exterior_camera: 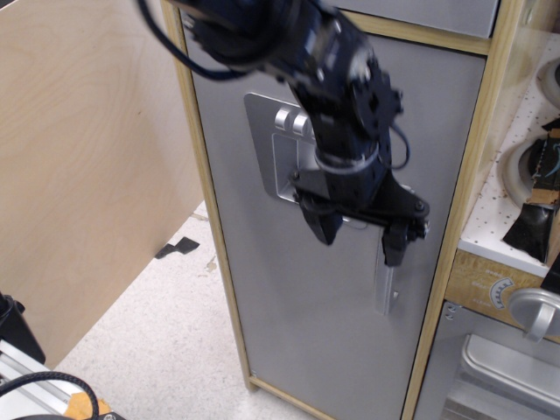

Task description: Open fridge

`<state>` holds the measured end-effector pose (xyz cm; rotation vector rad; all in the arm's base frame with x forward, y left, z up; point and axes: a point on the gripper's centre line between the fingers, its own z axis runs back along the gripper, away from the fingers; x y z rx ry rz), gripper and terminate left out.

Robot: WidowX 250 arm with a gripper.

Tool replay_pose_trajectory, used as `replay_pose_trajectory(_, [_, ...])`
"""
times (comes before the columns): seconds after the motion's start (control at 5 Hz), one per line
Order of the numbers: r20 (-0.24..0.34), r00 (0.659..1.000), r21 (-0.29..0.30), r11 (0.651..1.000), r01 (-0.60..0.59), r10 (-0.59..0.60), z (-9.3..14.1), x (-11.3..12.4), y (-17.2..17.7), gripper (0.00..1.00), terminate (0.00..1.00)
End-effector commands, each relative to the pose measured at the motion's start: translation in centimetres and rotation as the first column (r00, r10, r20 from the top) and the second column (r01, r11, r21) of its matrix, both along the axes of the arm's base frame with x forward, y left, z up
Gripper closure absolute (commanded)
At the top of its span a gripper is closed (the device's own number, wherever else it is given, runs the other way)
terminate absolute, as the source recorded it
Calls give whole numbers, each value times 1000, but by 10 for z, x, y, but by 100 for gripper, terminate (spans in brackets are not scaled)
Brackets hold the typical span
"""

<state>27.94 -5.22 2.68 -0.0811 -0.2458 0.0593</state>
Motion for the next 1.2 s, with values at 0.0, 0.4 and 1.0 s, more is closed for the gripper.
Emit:
replay_pose_trajectory(0.0, [88,996,-30,999,-13,16,0,42,0,0,0])
replay_pose_trajectory(0.4, [113,994,-36,999,-10,14,-3,56,1,0,0])
replay_pose_trajectory(1.0, [161,987,-53,999,-7,16,-11,63,2,100,0])
